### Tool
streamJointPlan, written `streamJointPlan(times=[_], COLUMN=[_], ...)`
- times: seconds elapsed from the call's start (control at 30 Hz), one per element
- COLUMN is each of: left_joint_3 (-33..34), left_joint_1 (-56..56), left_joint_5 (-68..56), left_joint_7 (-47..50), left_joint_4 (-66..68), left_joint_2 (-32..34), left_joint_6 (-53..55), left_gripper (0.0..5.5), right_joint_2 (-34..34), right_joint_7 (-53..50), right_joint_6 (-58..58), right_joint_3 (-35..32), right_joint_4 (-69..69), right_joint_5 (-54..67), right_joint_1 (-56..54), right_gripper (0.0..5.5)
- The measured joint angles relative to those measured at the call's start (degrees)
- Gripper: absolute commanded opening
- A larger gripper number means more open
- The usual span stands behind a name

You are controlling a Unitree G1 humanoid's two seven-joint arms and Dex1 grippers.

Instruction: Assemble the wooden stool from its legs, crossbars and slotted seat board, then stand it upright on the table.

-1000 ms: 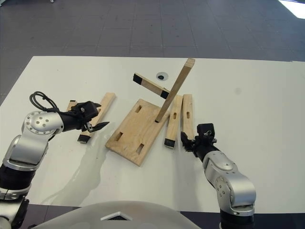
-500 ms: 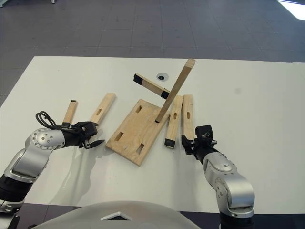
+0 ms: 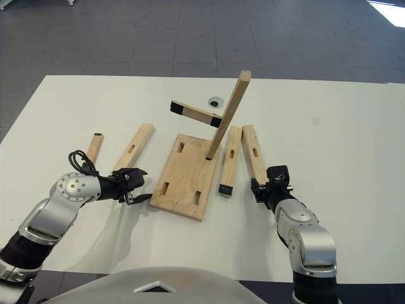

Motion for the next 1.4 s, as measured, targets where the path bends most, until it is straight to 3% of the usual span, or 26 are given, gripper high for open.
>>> streamJointPlan(times=[0.1, 0.37, 0.57, 1.0, 1.1, 1.27, 1.4], left_joint_3=[0.00, -4.65, -7.68, -8.38, -2.39, 16.83, 28.99], left_joint_1=[-0.24, -3.20, -6.14, -9.04, -8.76, -9.63, -14.95], left_joint_5=[-1.10, -2.64, -2.57, -3.60, -8.46, -27.87, -47.49], left_joint_7=[-0.33, 1.35, 3.41, 7.27, 6.49, -0.07, -0.26], left_joint_4=[-0.21, -0.19, 0.82, 2.62, 1.31, -3.67, -1.01], left_joint_2=[0.06, -7.71, -12.30, -19.03, -18.21, -15.91, -16.52], left_joint_6=[1.03, 3.87, 3.96, 4.34, 4.51, 7.59, 20.47], left_gripper=[3.59, 3.59, 3.59, 3.59, 3.59, 3.59, 4.25], right_joint_2=[0.31, 1.88, 1.81, 3.43, 3.92, 1.72, 0.23], right_joint_7=[0.13, 1.59, 1.59, 10.72, 14.47, 21.57, 26.78], right_joint_6=[-1.23, -7.47, -15.40, -16.25, -14.78, -9.50, -4.93], right_joint_3=[-0.86, -3.47, -11.31, -8.78, -8.68, -9.64, -11.10], right_joint_4=[1.58, 2.85, 2.00, 1.16, 1.84, 4.03, 6.70], right_joint_5=[-0.10, 0.07, 3.03, 15.80, 22.14, 34.77, 46.47], right_joint_1=[-0.66, -5.15, -19.03, -30.16, -31.66, -32.76, -33.65], right_gripper=[2.13, 2.11, 2.11, 2.10, 2.10, 2.10, 2.10])
